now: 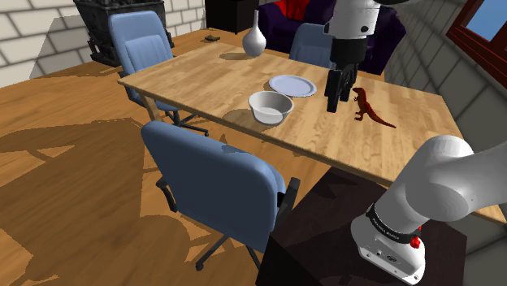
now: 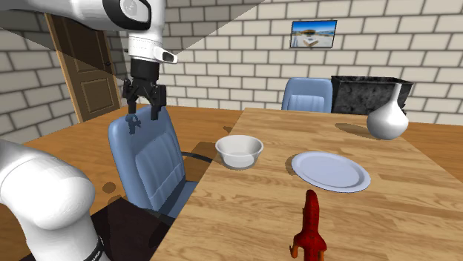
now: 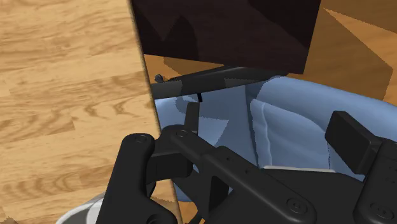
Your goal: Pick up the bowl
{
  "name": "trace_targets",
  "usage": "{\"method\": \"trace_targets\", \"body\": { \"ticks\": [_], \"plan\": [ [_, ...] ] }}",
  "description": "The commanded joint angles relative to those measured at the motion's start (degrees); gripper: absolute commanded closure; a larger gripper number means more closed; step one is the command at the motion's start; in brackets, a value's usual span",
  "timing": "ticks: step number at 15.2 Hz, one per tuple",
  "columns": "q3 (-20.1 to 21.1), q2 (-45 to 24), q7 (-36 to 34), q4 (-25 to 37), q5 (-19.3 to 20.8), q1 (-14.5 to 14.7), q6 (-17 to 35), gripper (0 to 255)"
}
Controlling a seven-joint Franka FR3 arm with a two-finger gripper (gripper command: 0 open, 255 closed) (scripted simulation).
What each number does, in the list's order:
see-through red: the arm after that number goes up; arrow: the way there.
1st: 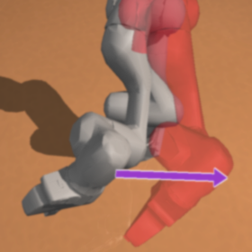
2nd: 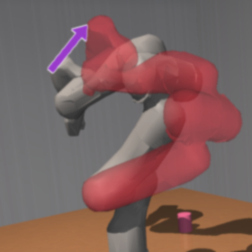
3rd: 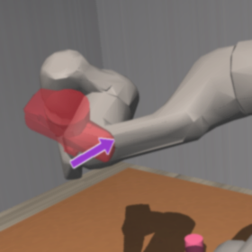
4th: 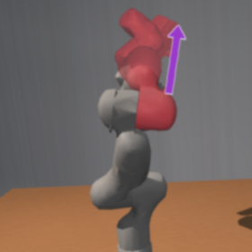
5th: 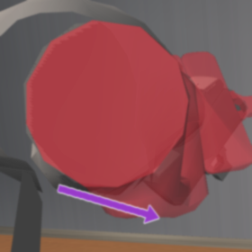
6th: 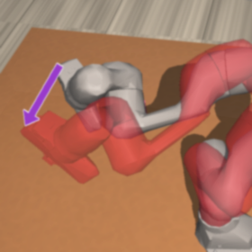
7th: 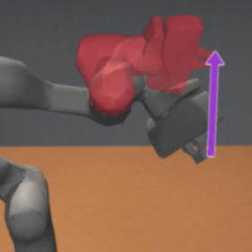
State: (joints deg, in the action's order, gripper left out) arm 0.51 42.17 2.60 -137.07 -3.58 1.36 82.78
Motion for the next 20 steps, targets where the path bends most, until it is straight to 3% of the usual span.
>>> {"method": "trace_targets", "body": {
  "ticks": [1,10,20],
  "plan": [
    [0.0,0.0,0.0,0.0,0.0,0.0,0.0,0],
    [-1.0,-14.8,4.8,1.5,4.6,-0.5,17.2,0],
    [-1.6,-33.9,8.1,10.4,9.0,-1.1,32.0,0]
  ]
}}
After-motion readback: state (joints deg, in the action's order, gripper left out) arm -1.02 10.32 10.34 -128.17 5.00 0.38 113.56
